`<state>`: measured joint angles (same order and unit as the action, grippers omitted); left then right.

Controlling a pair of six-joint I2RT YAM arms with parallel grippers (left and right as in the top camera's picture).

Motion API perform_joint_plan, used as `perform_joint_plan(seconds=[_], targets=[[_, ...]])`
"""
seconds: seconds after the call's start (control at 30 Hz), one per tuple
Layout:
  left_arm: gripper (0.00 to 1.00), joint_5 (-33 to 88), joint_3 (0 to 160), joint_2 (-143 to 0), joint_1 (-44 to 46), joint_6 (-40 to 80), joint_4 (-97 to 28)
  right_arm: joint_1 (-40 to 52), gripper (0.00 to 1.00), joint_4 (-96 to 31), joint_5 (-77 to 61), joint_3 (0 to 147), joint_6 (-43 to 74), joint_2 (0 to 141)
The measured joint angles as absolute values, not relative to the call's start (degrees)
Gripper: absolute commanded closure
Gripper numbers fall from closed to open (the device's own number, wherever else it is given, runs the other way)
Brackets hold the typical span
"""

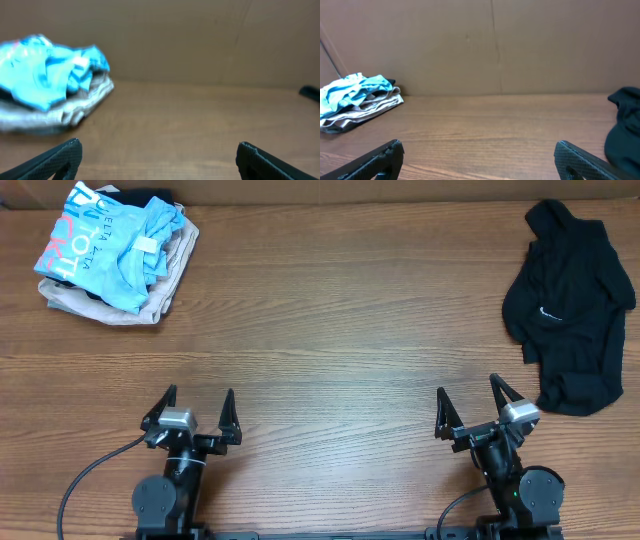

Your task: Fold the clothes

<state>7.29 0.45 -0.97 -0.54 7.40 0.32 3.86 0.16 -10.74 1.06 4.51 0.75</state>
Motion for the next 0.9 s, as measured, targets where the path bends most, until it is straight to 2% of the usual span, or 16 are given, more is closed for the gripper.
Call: perform_joint_plan(seconds=[0.17, 0.33, 0.67, 0.9], targets=[[0.0, 7.29, 0.47, -0.91, -0.54, 7.42, 8.23, 3.86, 0.0, 9.45, -10.13, 1.06, 4.54, 0.73], [0.0, 7.29, 1.72, -0.91, -0.54, 7.99, 8.4, 3.86, 0.0, 20.62, -8.1, 1.3, 4.51, 0.62], [0.0, 4.43, 15.97, -2.37, -0.54, 8.19, 8.95, 3.86, 0.0, 21.98, -0.14, 12.95, 3.64, 0.64], [0.0, 4.1, 27.16, -12.19, -0.54, 6.44, 8.08, 3.86, 0.0, 19.64, 1.67, 24.08, -2.55, 3.99]])
